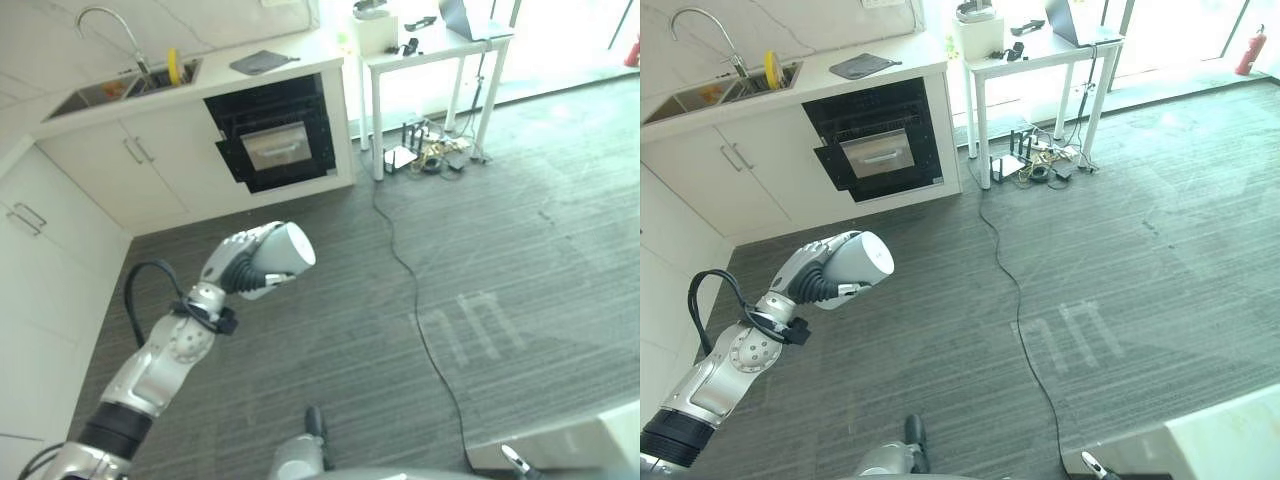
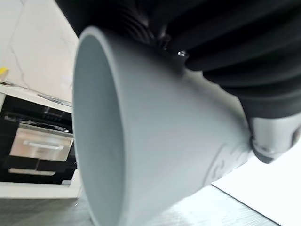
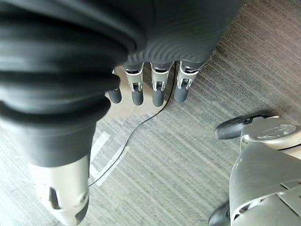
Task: Place the dishes in the dishwasher.
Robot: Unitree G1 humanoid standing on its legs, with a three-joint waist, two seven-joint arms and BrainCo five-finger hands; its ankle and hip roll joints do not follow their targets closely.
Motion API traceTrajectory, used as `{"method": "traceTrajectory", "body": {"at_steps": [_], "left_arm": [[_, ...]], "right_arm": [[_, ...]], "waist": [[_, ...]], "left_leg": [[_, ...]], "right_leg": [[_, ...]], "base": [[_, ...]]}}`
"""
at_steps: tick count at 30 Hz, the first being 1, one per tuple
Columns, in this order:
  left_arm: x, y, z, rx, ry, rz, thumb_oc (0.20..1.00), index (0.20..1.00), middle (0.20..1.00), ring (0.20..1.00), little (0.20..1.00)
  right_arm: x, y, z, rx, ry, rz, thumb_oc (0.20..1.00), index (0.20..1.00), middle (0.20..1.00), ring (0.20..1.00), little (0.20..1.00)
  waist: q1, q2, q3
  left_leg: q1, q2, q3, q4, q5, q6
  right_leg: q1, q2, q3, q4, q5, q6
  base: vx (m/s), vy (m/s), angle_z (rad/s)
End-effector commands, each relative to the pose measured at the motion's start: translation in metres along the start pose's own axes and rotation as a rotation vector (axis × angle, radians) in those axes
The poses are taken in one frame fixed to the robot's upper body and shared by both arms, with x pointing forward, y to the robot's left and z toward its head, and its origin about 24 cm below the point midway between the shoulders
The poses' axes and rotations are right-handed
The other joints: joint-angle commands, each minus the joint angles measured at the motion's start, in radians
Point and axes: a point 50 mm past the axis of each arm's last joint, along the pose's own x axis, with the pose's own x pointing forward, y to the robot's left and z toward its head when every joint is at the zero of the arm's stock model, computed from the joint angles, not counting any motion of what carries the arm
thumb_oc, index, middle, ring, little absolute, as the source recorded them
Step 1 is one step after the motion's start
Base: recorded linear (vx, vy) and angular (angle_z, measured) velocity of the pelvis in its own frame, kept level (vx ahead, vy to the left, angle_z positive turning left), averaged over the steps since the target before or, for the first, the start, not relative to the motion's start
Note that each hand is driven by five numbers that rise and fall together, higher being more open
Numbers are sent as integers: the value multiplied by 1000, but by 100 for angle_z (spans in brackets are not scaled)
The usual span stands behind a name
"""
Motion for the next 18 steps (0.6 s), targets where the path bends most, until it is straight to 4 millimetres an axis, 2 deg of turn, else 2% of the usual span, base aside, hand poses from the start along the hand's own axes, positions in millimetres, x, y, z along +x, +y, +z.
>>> {"method": "traceTrajectory", "body": {"at_steps": [1, 2, 5, 7, 9, 10, 12, 14, 15, 16, 17, 18], "left_arm": [[17, 36, 24, 80, -147, 107, 200, 200, 200, 200, 200], [18, 37, 25, 83, -155, 105, 200, 200, 200, 200, 200], [23, 39, 29, 109, -190, 90, 200, 200, 200, 200, 200], [29, 48, 30, 141, -207, 90, 200, 200, 200, 200, 200], [28, 51, 27, 143, -196, 92, 200, 200, 200, 200, 200], [27, 52, 25, 143, -186, 95, 200, 200, 200, 200, 200], [27, 54, 22, 148, -169, 104, 200, 200, 200, 200, 200], [27, 58, 22, 155, -160, 109, 200, 200, 200, 200, 200], [27, 60, 21, 159, -147, 125, 200, 200, 200, 200, 200], [27, 62, 21, 159, -137, 136, 200, 200, 200, 200, 200], [27, 62, 21, 158, -136, 138, 200, 200, 200, 200, 200], [27, 61, 21, 155, -142, 134, 200, 200, 200, 200, 200]], "right_arm": [[3, 13, 3, 53, -36, 34, 1000, 1000, 1000, 1000, 1000], [3, 13, 3, 58, -38, 35, 1000, 1000, 1000, 1000, 1000], [4, 20, -2, 99, -40, 46, 1000, 1000, 1000, 1000, 1000], [5, 31, -9, 111, -36, 76, 1000, 1000, 1000, 1000, 1000], [5, 33, -10, 112, -33, 82, 1000, 1000, 1000, 1000, 1000], [5, 33, -9, 109, -32, 84, 1000, 1000, 1000, 1000, 1000], [6, 33, -6, 109, -31, 87, 1000, 1000, 1000, 1000, 1000], [5, 32, -5, 121, -28, 83, 1000, 1000, 1000, 1000, 1000], [5, 30, -3, 129, -30, 82, 1000, 1000, 1000, 1000, 1000], [5, 26, -4, 140, -21, 76, 1000, 1000, 1000, 1000, 1000], [4, 24, -6, 149, -13, 66, 1000, 1000, 1000, 1000, 1000], [3, 20, -12, 164, 5, 44, 1000, 1000, 1000, 1000, 1000]], "waist": [[21, 6, 9], [22, 10, 8], [24, -9, 4], [31, -19, -4], [44, -13, -9], [46, -10, -10], [32, -9, -2], [5, -7, 17], [-18, -9, 27], [-43, -18, 33], [-57, -23, 37], [-65, -24, 40]], "left_leg": [[7, 78, -58, 29, -70, -121], [3, 69, -62, 31, -74, -114], [-5, 1, -54, 46, -116, -57], [11, -85, -33, 30, -161, 21], [33, -111, -21, 13, -173, 44], [45, -119, -17, 0, -176, 50], [73, -137, -26, -9, -193, 54], [114, -159, -68, -23, -213, 51], [131, -170, -93, -32, -227, 45], [151, -189, -117, -31, -256, 41], [170, -199, -134, -27, -281, 43], [198, -205, -160, -13, -318, 47]], "right_leg": [[-170, -152, -29, 100, 24, 32], [-175, -151, -26, 111, 27, 32], [-184, -172, -10, 194, 39, 59], [-238, -205, -14, 359, 131, 93], [-282, -231, -40, 440, 179, 95], [-306, -226, -42, 460, 183, 94], [-368, -170, -36, 445, 186, 94], [-441, -112, -28, 383, 206, 88], [-474, -82, -19, 239, 245, 88], [-503, -69, 19, 91, 303, 101], [-521, -78, 40, 20, 343, 115], [-529, -106, 60, -44, 387, 126]], "base": [[239, 313, 12], [218, 302, 31], [202, 285, 48], [268, 448, 57], [185, 289, 22], [153, 194, -4], [146, 113, -11], [214, 47, 2], [389, -44, 41], [465, -97, 59], [611, -132, 65], [764, -163, 88]]}}
